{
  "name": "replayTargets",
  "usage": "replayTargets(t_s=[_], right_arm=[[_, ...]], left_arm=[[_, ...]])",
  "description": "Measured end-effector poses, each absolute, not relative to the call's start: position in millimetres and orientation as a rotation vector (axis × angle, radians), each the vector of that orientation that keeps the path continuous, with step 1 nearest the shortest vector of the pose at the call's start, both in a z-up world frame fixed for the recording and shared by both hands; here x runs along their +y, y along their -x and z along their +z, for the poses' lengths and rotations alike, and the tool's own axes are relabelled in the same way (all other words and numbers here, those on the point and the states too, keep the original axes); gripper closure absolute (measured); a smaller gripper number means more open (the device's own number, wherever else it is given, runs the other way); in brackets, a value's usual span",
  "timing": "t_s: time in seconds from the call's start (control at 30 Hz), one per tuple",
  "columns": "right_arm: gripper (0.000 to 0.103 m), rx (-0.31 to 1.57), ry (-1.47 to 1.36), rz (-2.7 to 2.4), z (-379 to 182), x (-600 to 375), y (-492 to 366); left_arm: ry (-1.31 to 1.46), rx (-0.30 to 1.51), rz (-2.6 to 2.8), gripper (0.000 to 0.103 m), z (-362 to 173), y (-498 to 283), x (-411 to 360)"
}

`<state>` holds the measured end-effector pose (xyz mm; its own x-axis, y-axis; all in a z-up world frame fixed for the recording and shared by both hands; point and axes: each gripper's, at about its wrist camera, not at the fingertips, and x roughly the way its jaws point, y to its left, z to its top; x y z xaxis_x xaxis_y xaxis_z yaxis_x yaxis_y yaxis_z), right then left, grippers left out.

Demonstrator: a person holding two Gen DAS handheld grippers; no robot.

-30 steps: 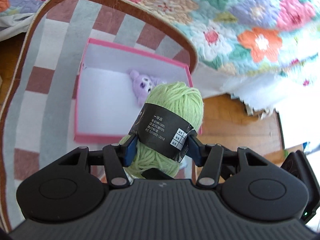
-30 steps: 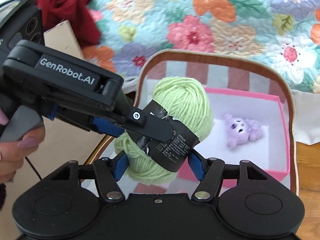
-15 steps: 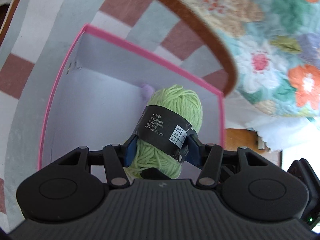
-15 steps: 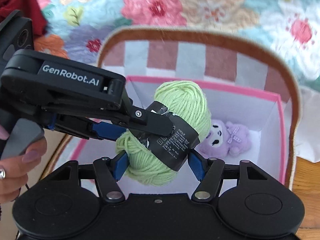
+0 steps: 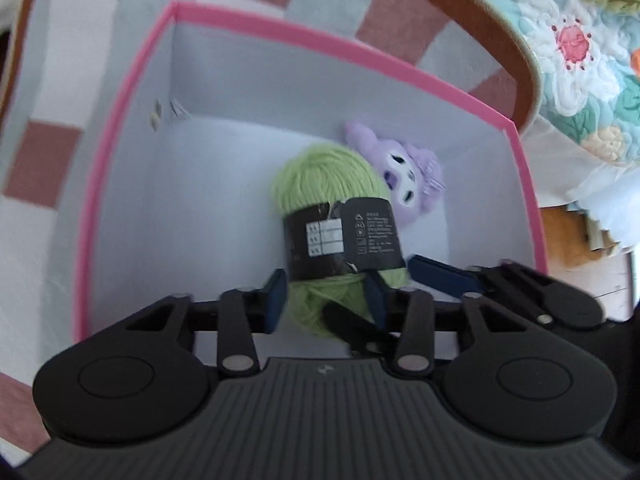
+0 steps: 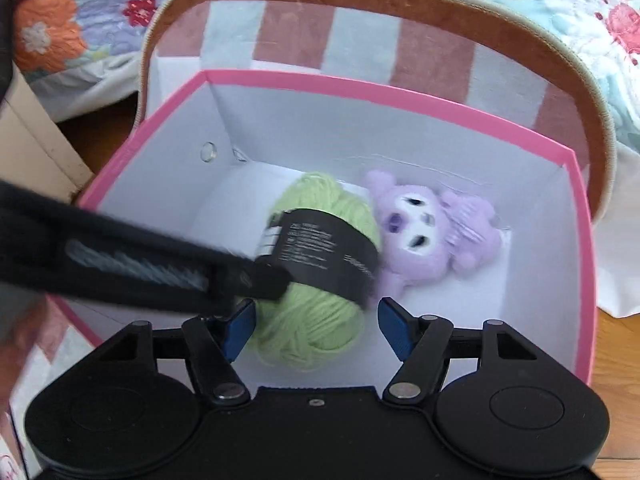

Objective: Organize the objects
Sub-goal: 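Carry the green yarn ball into the pink box and release, then lower the left tool onto the white tissue pack and close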

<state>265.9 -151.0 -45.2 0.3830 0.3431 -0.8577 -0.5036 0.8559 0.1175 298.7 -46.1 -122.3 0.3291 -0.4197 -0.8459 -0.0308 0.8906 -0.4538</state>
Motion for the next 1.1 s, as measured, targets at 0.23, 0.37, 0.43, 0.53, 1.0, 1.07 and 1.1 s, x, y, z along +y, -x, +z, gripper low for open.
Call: replayTargets(t_s=[0.23,0.37,0.43,0.53,1.0,1.07,1.1], right_arm=[[0.044,0.984,0.117,0.504,-50.4,-156.9,-268.4],[0.045,0.983,0.041,0.497,-47.2,-169.6,-267.1],[0.044,0.991,0.020,0.503,-41.3,-178.7,-260.7],[0.044,0.995,0.032,0.514,-28.0,-191.0,-246.4],[0.036,0.963,0.135,0.672,79.9,-234.8,-160.9],[0.033,0.952,0.170,0.708,90.8,-236.3,-146.1],[0.031,0.945,0.187,0.730,95.2,-237.0,-138.2]], left_arm=[[0.371,1.154,-0.227,0.071,-119.4,-305.4,-58.9],[0.310,1.107,-0.195,0.071,-108.5,-294.3,-59.3],[0.230,1.087,-0.157,0.064,-98.5,-285.5,-62.0],[0.137,1.047,-0.118,0.055,-78.1,-269.3,-64.7],[0.014,0.980,-0.082,0.014,24.8,-186.0,-56.1],[0.027,0.992,-0.097,0.014,31.2,-174.1,-50.6],[0.035,0.995,-0.105,0.013,33.8,-167.8,-47.4]])
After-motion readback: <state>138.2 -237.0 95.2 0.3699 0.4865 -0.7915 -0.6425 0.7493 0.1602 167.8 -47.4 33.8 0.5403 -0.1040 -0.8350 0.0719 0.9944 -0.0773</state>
